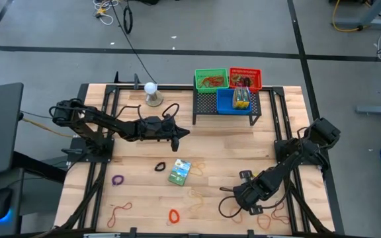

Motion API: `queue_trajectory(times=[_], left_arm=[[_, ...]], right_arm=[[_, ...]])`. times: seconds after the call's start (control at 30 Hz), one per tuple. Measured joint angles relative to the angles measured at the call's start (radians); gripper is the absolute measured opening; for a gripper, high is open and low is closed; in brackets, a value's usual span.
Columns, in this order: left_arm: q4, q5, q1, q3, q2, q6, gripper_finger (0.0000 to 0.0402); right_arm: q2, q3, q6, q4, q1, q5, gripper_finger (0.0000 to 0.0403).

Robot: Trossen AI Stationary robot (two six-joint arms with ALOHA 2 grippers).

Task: Pick & Place Office Desk Supplies
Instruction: Put the blue spiral keychain into the red bin

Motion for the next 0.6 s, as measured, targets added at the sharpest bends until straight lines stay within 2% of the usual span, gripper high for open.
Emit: queue_trajectory(times=[0.23,0.37,0.6], left_arm=[[0.0,0.0,0.0,0.0,0.0,0.0,0.0012],[0.0,0.0,0.0,0.0,0.0,0.0,0.0012],[-0.007,0.006,-0.002,0.0,0.0,0.004,0.0012]], right_arm=[[-0.019,-0.003,0.158,0.001,-0.003,0.014,0.0032],[-0.071,-0.005,0.36,0.012,-0.037,0.037,0.0029],[-0.133,-0.004,0.787,-0.013,-0.145,0.189,0.0027]])
